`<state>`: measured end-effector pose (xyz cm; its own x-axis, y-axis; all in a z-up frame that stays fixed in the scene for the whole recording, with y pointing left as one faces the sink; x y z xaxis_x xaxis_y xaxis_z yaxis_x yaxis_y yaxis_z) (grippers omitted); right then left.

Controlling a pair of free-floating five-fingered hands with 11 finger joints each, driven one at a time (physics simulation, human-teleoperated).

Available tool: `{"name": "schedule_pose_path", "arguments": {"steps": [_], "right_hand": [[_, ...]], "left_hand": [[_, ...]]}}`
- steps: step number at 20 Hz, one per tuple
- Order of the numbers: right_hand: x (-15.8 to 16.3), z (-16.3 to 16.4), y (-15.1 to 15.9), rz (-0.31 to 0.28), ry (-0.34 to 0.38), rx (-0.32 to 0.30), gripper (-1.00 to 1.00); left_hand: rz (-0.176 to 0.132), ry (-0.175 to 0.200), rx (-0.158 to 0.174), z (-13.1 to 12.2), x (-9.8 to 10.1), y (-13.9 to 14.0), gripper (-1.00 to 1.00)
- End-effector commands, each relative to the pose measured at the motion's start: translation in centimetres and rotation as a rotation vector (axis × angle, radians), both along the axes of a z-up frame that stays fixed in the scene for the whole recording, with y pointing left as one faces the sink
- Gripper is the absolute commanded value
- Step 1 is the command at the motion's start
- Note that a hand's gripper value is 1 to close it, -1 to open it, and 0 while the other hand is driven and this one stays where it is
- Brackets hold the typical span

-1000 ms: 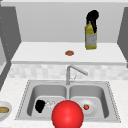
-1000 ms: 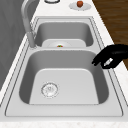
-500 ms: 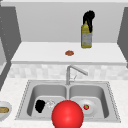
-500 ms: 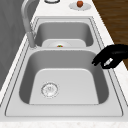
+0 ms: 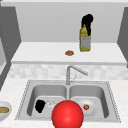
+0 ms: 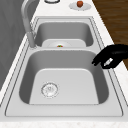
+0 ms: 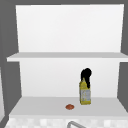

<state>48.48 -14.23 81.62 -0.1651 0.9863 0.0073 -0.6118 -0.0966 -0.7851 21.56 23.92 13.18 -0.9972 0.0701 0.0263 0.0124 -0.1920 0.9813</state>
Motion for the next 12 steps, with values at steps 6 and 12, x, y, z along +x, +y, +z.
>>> {"name": "schedule_pose_path", "arguments": {"steps": [6,12], "right_hand": [[-1.9,-1.5,1.1,-0.026,0.017,0.026,1.00],[-3.1,-3.2,1.6,-0.023,0.003,0.027,1.00]], "left_hand": [[0.000,0.000,0.000,0.0,0.0,0.0,0.00],[0.000,0.000,0.000,0.0,0.0,0.0,0.00]]}}
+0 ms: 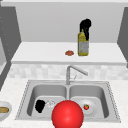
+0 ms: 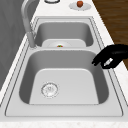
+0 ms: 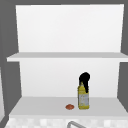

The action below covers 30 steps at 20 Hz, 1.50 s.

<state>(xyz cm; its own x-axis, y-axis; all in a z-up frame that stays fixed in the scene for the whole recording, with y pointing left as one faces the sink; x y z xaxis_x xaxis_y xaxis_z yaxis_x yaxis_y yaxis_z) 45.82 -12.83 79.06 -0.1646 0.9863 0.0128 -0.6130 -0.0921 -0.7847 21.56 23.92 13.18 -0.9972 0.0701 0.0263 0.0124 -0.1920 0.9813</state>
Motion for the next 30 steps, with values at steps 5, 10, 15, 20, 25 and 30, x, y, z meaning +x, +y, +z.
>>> {"name": "schedule_pose_path", "arguments": {"steps": [5,10,15,20,25,30], "right_hand": [[-1.0,-2.3,0.2,-0.016,-0.005,0.014,1.00],[-1.2,-1.9,0.2,-0.021,-0.037,0.021,1.00],[-0.5,-0.4,0.2,-0.029,-0.060,0.012,1.00],[1.2,-0.9,0.2,-0.006,-0.025,-0.002,1.00],[2.5,-2.9,0.2,0.000,-0.018,-0.005,1.00],[4.5,-4.7,0.2,0.000,-0.035,-0.008,1.00]], "left_hand": [[0.000,0.000,0.000,0.0,0.0,0.0,0.00],[0.000,0.000,0.000,0.0,0.0,0.0,0.00],[0.000,0.000,0.000,0.0,0.0,0.0,0.00],[0.000,0.000,0.000,0.0,0.0,0.0,0.00],[0.000,0.000,0.000,0.0,0.0,0.0,0.00],[0.000,0.000,0.000,0.0,0.0,0.0,0.00]]}}
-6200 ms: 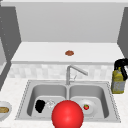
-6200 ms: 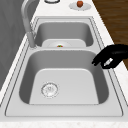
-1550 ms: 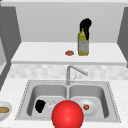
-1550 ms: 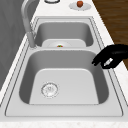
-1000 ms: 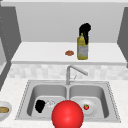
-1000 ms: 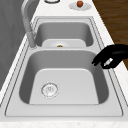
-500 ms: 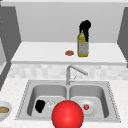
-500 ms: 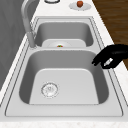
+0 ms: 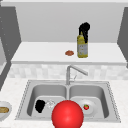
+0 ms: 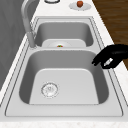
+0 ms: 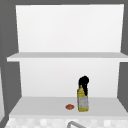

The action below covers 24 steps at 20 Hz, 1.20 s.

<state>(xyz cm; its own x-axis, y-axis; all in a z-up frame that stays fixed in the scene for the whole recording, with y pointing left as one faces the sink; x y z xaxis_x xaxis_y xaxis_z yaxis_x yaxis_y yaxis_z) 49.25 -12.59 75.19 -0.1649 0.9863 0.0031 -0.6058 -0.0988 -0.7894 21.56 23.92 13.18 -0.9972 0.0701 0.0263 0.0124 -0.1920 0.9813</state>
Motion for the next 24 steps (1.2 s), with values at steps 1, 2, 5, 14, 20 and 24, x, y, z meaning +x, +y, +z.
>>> {"name": "schedule_pose_path", "arguments": {"steps": [1,2,5,14,20,24], "right_hand": [[1.4,-0.9,0.0,0.000,-0.038,0.000,1.00],[1.8,-1.1,0.0,0.000,-0.045,-0.001,1.00],[2.3,-1.8,-0.1,0.001,-0.038,0.002,1.00],[4.6,-0.3,-1.4,0.002,0.004,0.026,1.00],[4.3,-0.3,-1.4,0.010,-0.112,0.009,1.00],[4.2,-1.0,-1.5,0.013,-0.147,0.009,1.00]], "left_hand": [[0.000,0.000,0.000,0.0,0.0,0.0,0.00],[0.000,0.000,0.000,0.0,0.0,0.0,0.00],[0.000,0.000,0.000,0.0,0.0,0.0,0.00],[0.000,0.000,0.000,0.0,0.0,0.0,0.00],[0.000,0.000,0.000,0.0,0.0,0.0,0.00],[0.000,0.000,0.000,0.0,0.0,0.0,0.00]]}}
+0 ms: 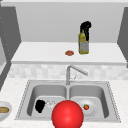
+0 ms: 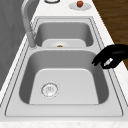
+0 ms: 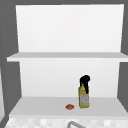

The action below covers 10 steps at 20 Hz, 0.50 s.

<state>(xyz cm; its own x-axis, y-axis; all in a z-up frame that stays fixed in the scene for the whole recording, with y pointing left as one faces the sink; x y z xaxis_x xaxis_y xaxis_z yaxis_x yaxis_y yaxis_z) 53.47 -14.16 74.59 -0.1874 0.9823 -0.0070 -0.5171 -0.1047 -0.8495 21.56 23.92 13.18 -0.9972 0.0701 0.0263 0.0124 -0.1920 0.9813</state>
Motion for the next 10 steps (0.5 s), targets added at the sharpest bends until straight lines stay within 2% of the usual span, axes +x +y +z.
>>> {"name": "schedule_pose_path", "arguments": {"steps": [1,10], "right_hand": [[0.1,-0.8,0.0,0.000,-0.030,0.000,1.00],[3.0,-1.8,-0.7,-0.004,0.075,0.019,1.00]], "left_hand": [[0.000,0.000,0.000,0.0,0.0,0.0,0.00],[0.000,0.000,0.000,0.0,0.0,0.0,0.00]]}}
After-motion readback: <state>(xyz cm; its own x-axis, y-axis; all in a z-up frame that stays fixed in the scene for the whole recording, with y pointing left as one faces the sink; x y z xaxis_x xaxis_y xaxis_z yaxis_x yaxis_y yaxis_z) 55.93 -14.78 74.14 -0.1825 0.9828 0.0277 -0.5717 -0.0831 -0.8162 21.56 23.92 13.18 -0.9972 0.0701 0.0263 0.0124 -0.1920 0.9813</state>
